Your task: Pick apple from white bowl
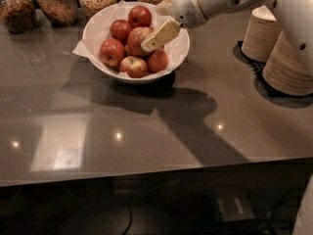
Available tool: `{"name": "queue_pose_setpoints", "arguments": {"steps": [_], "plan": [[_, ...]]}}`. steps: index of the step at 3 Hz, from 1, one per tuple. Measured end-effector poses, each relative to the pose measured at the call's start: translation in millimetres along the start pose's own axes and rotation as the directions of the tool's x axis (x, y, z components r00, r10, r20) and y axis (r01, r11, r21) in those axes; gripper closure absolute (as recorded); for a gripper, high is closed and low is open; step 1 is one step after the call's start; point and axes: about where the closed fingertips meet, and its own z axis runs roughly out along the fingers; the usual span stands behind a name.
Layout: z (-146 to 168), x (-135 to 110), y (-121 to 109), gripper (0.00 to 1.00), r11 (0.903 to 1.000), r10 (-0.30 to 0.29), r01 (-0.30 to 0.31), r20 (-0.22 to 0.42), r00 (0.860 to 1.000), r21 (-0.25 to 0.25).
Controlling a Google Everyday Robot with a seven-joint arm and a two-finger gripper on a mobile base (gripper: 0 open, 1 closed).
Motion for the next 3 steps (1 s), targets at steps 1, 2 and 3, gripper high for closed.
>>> {"name": "queue_pose_setpoints", "arguments": {"steps": [1,2,3], "plan": [[11,-1,2,0.35,0.9997,-0.006,0.006,-0.015,1.000,-0.022],[18,1,3,0.34,0.9993,-0.008,0.007,-0.029,1.000,-0.036],[29,9,4,0.31,0.9986,0.003,-0.006,-0.055,0.999,-0.053]]}}
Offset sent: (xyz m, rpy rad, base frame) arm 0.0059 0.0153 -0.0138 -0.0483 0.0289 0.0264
